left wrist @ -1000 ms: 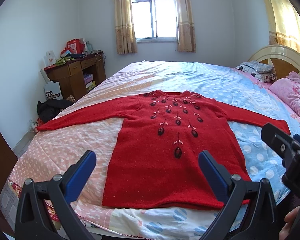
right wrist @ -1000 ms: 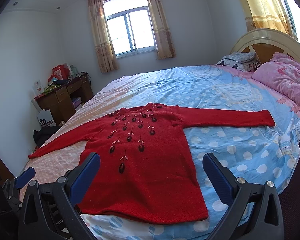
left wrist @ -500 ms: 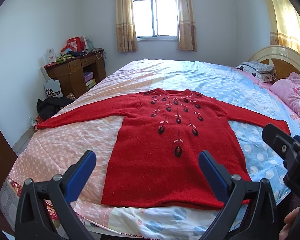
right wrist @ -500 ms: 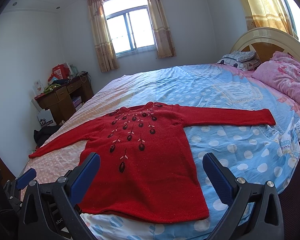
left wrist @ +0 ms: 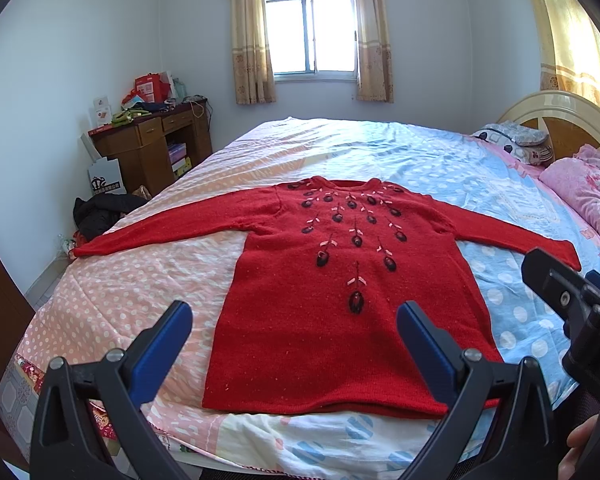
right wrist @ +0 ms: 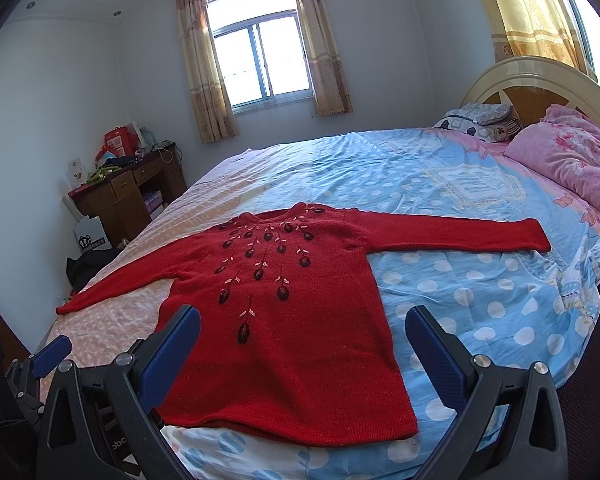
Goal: Fold small clothes
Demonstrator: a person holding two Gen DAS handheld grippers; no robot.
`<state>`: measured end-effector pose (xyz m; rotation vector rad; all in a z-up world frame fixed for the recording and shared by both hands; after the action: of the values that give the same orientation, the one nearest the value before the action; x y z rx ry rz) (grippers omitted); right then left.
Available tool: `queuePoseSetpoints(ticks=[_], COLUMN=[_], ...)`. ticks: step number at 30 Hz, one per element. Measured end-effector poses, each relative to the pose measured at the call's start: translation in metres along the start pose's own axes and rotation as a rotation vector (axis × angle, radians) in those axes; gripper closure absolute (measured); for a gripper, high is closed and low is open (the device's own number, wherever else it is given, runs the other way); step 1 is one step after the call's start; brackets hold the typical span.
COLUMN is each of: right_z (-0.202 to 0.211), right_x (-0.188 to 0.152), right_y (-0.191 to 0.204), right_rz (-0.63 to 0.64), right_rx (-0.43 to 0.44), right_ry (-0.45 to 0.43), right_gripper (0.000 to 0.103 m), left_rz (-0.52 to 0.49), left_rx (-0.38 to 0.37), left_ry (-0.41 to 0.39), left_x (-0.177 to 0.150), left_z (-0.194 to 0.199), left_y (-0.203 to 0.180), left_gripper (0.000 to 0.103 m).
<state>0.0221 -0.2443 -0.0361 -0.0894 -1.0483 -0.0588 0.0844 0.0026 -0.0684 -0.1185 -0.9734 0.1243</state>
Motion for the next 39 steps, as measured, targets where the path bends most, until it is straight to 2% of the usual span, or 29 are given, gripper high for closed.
queuePoseSetpoints(ticks=[18, 29, 34, 39], right_z=[-0.006, -0.040, -0.062, -0.085], right_x=[-0.005, -0.012, 0.002, 0.038], right_y=[-0.008, -0.023, -0.032, -0.027], right_rz=[0.006, 0.024, 0.015, 0.042], right_rx=[-0.018, -0.080, -0.094, -0.089], right_ry=[0.018, 0.073, 0.101, 0.100], right_gripper=[0.001, 0.001, 0.001, 0.001], left_rz=[-0.003, -0.026, -0.036, -0.036], left_rx=[-0.004, -0.007, 0.001, 0.021], left_ry=[0.010, 0.085, 0.124, 0.142], left_x=[-0.005, -0.015, -0.014, 0.004], left_z=[-0.003, -0.043, -0.069, -0.098], left_y=[0.001, -0.006, -0.011, -0.012], left_gripper=[0.000, 0.000, 0.000, 0.000])
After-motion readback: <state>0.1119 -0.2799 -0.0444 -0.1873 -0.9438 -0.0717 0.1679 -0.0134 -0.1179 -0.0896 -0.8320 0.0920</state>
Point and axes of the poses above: each gripper's, at about its wrist camera, not at the fingertips, and z roughly against the way its jaws point, y to its left, x to its top, the point moved 10 cm from there along -z, roughly the way its jaws point, and after that the axes turned 13 degrees about z, right-handed, at the moved point
